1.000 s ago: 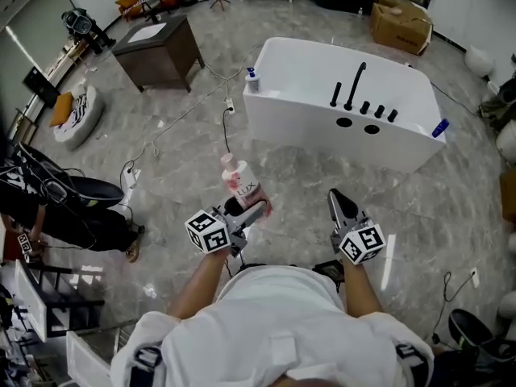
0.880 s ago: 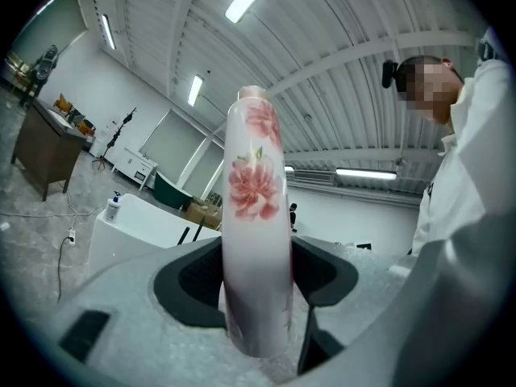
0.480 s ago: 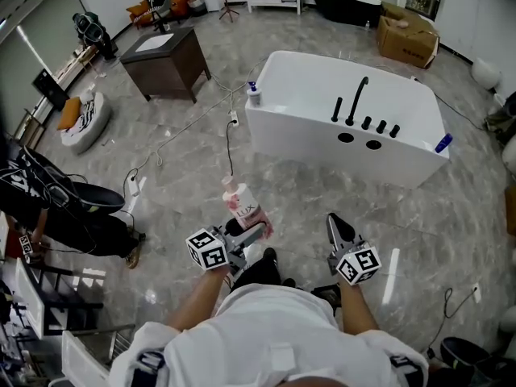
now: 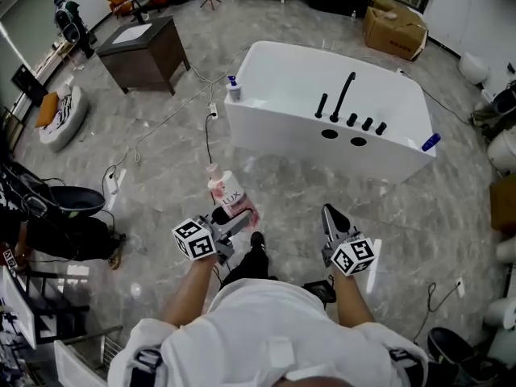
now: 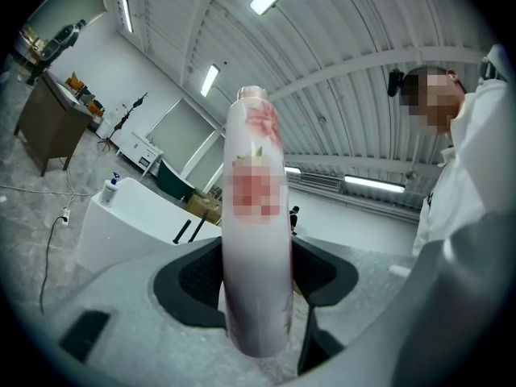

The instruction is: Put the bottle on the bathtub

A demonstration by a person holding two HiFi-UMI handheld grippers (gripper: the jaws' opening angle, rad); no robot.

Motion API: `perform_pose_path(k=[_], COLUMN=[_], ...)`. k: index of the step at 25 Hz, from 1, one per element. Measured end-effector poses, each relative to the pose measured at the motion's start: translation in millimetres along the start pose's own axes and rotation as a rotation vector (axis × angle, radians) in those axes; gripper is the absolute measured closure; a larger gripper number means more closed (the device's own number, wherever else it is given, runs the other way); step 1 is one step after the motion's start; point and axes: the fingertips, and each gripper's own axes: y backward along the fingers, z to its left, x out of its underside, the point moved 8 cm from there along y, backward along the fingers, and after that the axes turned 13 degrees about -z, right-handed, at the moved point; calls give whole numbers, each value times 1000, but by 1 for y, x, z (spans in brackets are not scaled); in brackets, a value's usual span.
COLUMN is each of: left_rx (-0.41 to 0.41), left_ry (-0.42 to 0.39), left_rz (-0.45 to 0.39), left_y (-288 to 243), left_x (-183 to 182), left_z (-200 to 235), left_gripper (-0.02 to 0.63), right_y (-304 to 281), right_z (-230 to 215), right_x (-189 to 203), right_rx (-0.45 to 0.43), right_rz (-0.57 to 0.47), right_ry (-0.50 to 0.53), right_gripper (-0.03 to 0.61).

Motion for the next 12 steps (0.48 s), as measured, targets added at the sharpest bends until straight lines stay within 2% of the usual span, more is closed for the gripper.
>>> perform_pose_path(k=[5,12], left_rx=[23,90], left_ry=[8,-2], left_rz=[-26,34], left_y=[-39,-102], left_x=[-27,-69], left_z=[38,108], left_gripper=[371,371], right_y=[-51,-139], right_z=[-25,-55], right_x=[-17,-30], right_rx=[-9,25], right_rz=[5,3], right_ry=[44,50], right_gripper=[563,563])
